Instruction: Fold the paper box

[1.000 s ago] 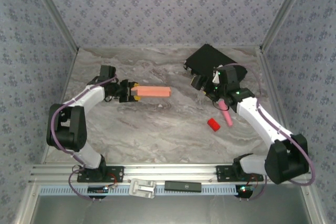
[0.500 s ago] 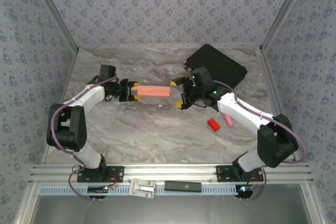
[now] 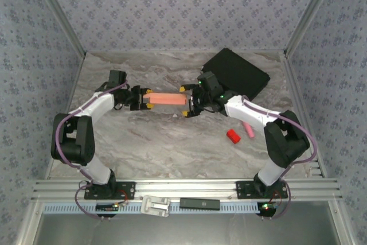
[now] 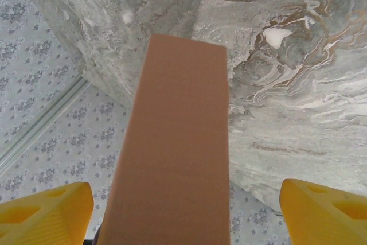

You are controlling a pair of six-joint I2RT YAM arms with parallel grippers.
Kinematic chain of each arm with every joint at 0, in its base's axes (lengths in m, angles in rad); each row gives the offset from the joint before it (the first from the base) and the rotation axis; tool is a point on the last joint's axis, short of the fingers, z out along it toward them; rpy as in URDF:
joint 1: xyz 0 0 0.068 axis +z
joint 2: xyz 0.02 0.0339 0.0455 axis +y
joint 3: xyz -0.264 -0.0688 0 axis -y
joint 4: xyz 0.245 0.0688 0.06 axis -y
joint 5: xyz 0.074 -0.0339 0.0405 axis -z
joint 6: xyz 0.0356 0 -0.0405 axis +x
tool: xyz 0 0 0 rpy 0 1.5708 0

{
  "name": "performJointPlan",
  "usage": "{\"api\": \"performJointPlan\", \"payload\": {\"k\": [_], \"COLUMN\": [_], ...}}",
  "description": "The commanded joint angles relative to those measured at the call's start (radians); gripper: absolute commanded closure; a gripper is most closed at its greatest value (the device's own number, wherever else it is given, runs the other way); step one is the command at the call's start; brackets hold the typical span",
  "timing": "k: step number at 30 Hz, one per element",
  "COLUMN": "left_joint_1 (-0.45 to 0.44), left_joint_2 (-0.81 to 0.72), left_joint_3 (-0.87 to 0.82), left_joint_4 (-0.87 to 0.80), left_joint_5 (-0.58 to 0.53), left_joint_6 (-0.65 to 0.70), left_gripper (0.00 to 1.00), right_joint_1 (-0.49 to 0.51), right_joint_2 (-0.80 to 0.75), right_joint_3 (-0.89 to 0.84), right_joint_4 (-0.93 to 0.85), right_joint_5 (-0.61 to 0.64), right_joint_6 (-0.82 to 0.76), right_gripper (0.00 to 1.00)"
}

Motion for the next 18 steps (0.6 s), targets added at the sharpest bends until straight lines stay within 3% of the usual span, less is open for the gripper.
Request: {"api": "performJointPlan", "payload": {"k": [1,8,18], "left_joint_1": [-0.007,-0.014,-0.021], "left_joint_2": [0.011,0.019,0.016], "left_joint_3": [0.031,0.032,0.038], "left_joint_4": [-0.004,0.004,-0.001], "left_joint_5": [0.003,0.007,0.001], "left_joint_6": [-0.003,-0.01,-0.016], "left_gripper": [0.98,0.98,0.98], "right_joint_1": [0.009,0.023,0.026], "right_joint_2": [0.031,0.056,0.083], "right_joint_3": [0.031,0.048,0.117], "right_joint_4": [-0.007,0.003,-0.091], "right_joint_5": [0.03,0.042,0.078], "right_joint_6": [0.048,0.054,0.007], "right_gripper": [0.18,0.29,0.27]}}
